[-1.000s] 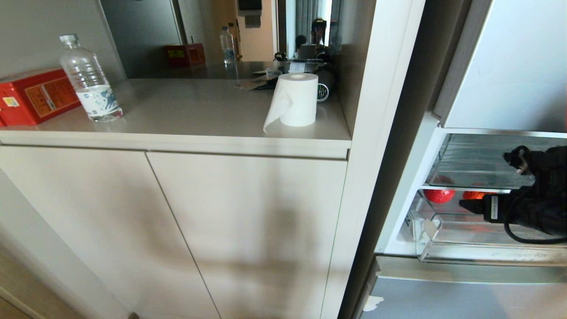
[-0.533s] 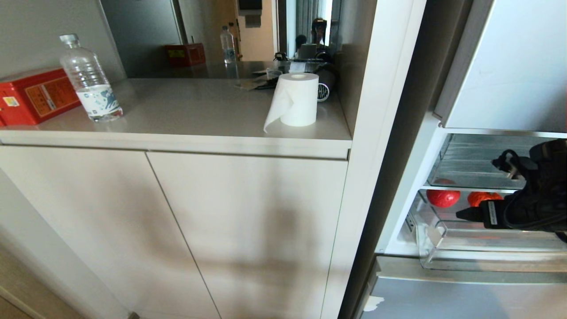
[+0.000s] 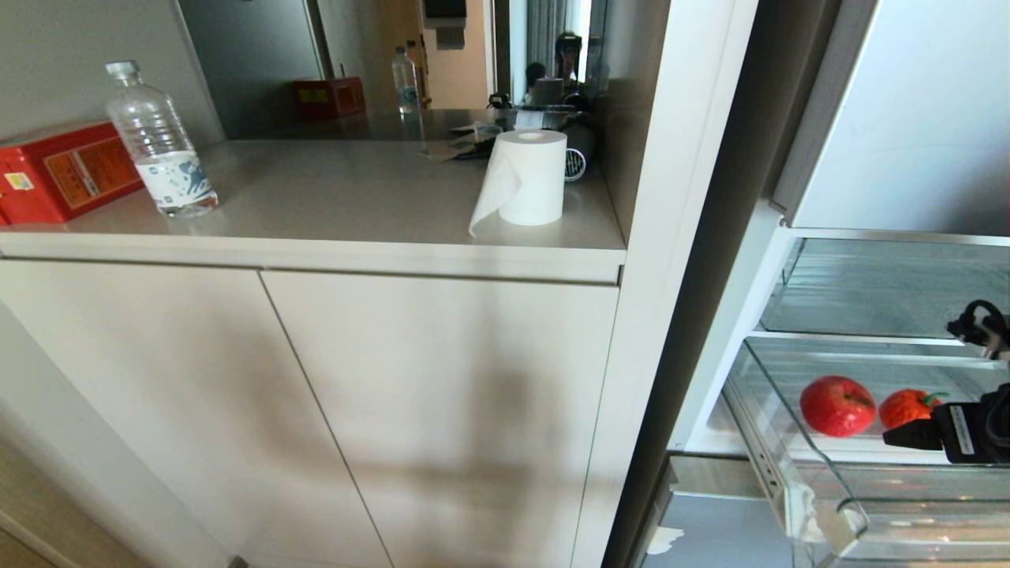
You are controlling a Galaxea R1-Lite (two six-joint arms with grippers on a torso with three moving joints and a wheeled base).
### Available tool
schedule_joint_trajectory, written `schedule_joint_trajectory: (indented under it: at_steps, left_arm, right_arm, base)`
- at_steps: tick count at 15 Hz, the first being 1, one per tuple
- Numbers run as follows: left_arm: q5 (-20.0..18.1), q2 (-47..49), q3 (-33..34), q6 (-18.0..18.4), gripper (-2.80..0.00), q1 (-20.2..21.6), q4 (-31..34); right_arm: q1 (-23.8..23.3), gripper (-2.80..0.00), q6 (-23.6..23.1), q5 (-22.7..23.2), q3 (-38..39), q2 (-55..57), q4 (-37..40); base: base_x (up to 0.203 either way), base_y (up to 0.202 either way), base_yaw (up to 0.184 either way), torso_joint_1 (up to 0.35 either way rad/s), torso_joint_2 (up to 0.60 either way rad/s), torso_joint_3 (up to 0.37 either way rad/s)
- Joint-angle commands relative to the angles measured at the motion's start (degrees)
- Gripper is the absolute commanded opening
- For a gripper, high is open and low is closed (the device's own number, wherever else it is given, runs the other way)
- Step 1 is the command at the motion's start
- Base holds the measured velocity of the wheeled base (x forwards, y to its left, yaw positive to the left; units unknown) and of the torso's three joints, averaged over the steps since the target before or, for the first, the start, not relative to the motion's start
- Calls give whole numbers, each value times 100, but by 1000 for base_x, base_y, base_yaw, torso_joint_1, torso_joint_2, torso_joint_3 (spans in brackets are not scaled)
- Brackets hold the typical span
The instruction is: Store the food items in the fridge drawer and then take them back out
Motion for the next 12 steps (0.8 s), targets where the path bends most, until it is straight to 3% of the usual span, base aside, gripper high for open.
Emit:
schedule_joint_trajectory:
  at_steps: [1, 9, 12]
  left_arm:
    - [3, -2, 1, -1, -280, 1, 7]
    - [3, -2, 1, -1, -280, 2, 7]
    - [3, -2, 1, -1, -280, 2, 7]
  right_arm:
    - [-107, 0, -41, 21, 193, -265, -18]
    - [-137, 0, -64, 159, 606, -846, -71]
    - [-129, 0, -55, 333, 582, -605, -508]
  base:
    - [0, 0, 0, 0, 0, 0]
    - [0, 0, 0, 0, 0, 0]
    - [0, 0, 0, 0, 0, 0]
